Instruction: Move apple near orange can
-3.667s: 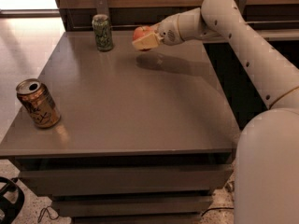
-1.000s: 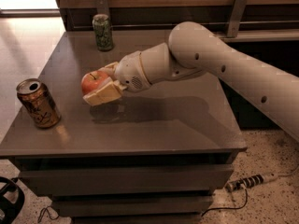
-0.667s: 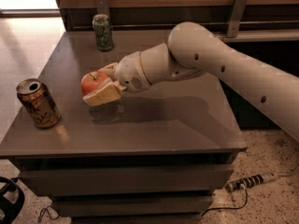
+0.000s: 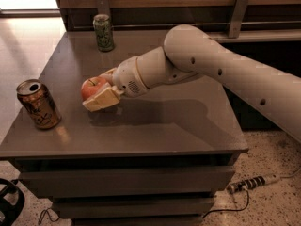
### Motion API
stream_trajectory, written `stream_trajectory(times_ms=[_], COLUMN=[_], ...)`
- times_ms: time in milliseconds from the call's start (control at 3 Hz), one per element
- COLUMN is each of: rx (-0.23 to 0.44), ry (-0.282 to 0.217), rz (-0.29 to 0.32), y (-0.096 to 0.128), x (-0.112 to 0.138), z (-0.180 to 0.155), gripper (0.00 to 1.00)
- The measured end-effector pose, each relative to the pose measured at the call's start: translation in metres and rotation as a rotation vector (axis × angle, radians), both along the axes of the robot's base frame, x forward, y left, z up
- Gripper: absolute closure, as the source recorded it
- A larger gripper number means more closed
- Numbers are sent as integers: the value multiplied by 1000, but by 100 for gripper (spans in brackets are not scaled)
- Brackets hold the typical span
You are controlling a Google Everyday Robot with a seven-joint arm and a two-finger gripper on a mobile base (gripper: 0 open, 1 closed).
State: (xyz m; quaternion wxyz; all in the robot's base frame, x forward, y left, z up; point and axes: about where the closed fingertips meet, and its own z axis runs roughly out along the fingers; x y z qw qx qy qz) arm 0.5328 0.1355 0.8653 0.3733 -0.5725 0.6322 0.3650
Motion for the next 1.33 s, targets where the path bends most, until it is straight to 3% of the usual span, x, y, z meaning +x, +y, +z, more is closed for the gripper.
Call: stream_trajectory(times_ms=[667,1333], rx=[20,30], ry=[45,38], rz=[56,109], y=[24,40], x=[-15,-27], z=[-12,-22], gripper=[100,100])
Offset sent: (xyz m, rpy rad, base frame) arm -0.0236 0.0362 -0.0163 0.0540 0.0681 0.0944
